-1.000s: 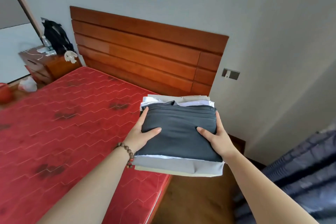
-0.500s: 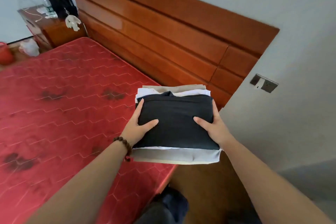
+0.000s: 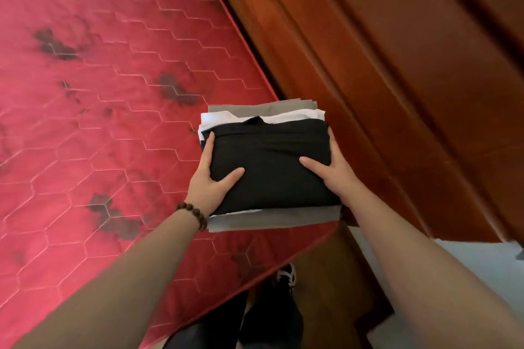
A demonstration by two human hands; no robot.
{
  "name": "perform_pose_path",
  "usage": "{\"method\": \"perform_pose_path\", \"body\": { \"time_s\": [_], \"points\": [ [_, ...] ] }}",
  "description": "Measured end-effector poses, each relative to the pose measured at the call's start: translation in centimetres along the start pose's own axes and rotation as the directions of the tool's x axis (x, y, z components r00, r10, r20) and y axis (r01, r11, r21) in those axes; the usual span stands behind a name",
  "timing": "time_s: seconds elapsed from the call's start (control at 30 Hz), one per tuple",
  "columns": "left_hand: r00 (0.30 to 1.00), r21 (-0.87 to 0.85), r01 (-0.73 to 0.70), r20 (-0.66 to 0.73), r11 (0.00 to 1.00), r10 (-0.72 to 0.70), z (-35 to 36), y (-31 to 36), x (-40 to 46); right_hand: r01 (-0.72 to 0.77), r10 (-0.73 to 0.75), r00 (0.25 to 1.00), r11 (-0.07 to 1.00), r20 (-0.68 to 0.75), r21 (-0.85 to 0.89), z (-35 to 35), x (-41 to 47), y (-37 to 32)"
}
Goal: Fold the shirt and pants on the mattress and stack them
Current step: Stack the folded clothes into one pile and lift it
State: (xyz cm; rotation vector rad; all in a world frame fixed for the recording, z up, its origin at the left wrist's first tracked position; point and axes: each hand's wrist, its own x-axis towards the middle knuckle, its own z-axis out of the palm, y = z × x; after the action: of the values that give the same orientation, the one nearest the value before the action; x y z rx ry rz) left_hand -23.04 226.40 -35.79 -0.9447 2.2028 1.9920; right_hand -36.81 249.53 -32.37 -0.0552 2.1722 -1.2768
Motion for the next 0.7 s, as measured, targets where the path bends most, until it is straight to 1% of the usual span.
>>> {"method": "perform_pose_path", "body": {
  "time_s": [0.13, 0.2, 0.27, 0.37, 0.43, 0.5, 0.6, 0.7],
  "points": [
    [0.984, -0.038, 0.034, -0.174, 0.999, -0.04, 3.0, -3.5, 2.9, 0.043, -0.031, 0.991, 0.995, 0.129, -0.092, 0.0, 8.3, 2.2],
    [0.962, -0.049, 0.052, -0.267, 0.997, -0.063, 4.7, -5.8, 3.8, 0.082, -0.059, 0.987, 0.985, 0.151, -0.152, 0.4, 11.7, 3.8],
    [0.94, -0.071, 0.081, -0.325, 0.994, -0.1, 6.7, -8.6, 4.9, 0.098, -0.064, 0.985, 0.972, 0.163, -0.212, 0.9, 14.5, 6.2],
    [0.931, -0.072, 0.154, -0.325, 0.986, -0.169, 9.5, -12.2, 6.4, 0.009, 0.034, 0.978, 0.979, 0.205, -0.202, 2.0, 16.9, 10.6],
    [0.923, -0.026, 0.164, -0.349, 0.986, -0.163, 10.5, -13.9, 7.1, -0.04, 0.08, 0.977, 0.98, 0.198, -0.197, 2.4, 17.8, 12.8],
    [0.912, -0.035, 0.145, -0.384, 0.989, -0.147, 10.9, -14.5, 7.5, -0.023, 0.06, 0.983, 0.979, 0.175, -0.205, 2.2, 18.3, 13.1],
    [0.913, -0.067, 0.119, -0.385, 0.991, -0.136, 11.8, -14.8, 7.5, 0.013, 0.015, 0.991, 0.977, 0.131, -0.211, 1.2, 18.2, 13.2],
    [0.931, -0.002, 0.132, -0.342, 0.991, -0.125, 12.8, -14.3, 7.6, -0.023, 0.052, 0.995, 0.949, 0.086, -0.315, 0.3, 17.6, 13.3]
  ]
}}
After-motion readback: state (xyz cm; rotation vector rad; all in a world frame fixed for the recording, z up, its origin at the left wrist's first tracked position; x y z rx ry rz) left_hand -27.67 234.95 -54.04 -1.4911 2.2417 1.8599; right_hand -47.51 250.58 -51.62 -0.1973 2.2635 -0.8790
